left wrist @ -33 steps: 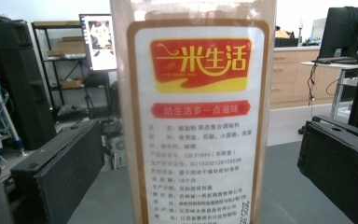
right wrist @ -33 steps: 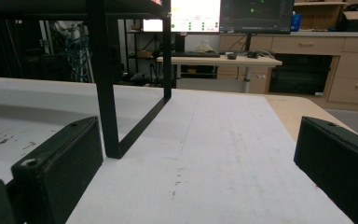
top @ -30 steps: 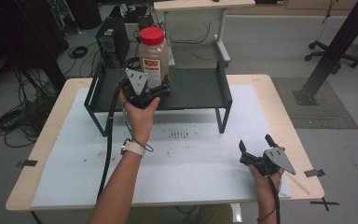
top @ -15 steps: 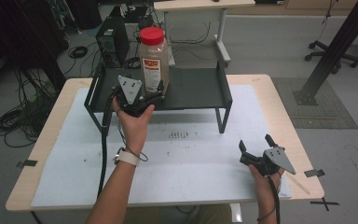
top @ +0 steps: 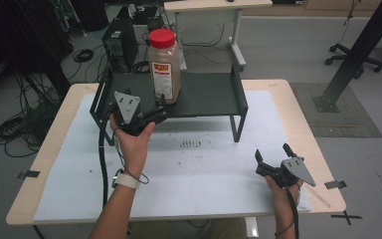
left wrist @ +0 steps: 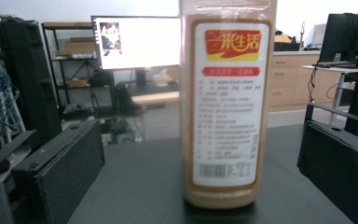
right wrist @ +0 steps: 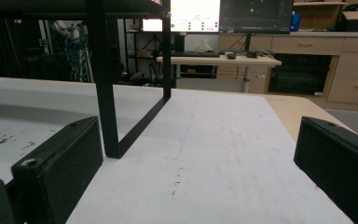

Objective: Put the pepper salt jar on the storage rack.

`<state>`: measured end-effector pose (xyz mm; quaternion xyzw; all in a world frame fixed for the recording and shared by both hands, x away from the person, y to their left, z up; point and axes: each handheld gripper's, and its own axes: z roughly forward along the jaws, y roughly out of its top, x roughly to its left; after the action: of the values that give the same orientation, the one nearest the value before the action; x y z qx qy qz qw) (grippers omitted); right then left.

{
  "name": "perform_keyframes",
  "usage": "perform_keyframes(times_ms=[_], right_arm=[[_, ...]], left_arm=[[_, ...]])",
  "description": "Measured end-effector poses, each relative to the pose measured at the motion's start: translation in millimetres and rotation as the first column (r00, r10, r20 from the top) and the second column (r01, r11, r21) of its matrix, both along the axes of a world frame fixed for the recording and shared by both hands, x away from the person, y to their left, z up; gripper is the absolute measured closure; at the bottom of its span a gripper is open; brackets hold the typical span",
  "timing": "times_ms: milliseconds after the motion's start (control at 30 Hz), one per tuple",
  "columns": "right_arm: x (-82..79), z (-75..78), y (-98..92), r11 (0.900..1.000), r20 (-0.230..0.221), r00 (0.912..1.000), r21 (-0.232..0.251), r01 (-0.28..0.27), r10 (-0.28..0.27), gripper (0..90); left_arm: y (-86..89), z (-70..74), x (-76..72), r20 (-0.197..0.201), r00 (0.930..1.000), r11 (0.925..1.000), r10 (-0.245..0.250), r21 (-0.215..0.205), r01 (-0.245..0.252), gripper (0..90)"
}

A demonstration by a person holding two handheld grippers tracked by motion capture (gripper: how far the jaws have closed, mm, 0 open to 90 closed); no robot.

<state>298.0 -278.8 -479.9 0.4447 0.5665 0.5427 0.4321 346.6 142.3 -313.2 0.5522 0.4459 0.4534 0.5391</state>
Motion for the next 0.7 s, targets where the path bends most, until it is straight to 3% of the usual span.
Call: perform_keyframes(times_ms=[700], right_arm=[[0.1,0.0,0.1,1.0,-0.001,1.0,-0.003,0.0,0.0,1.3]], left_arm=[[38.1,-15.8,-23.9,0.012,0.9997,0.9997,0.023,-0.005,-0.023,1.0]])
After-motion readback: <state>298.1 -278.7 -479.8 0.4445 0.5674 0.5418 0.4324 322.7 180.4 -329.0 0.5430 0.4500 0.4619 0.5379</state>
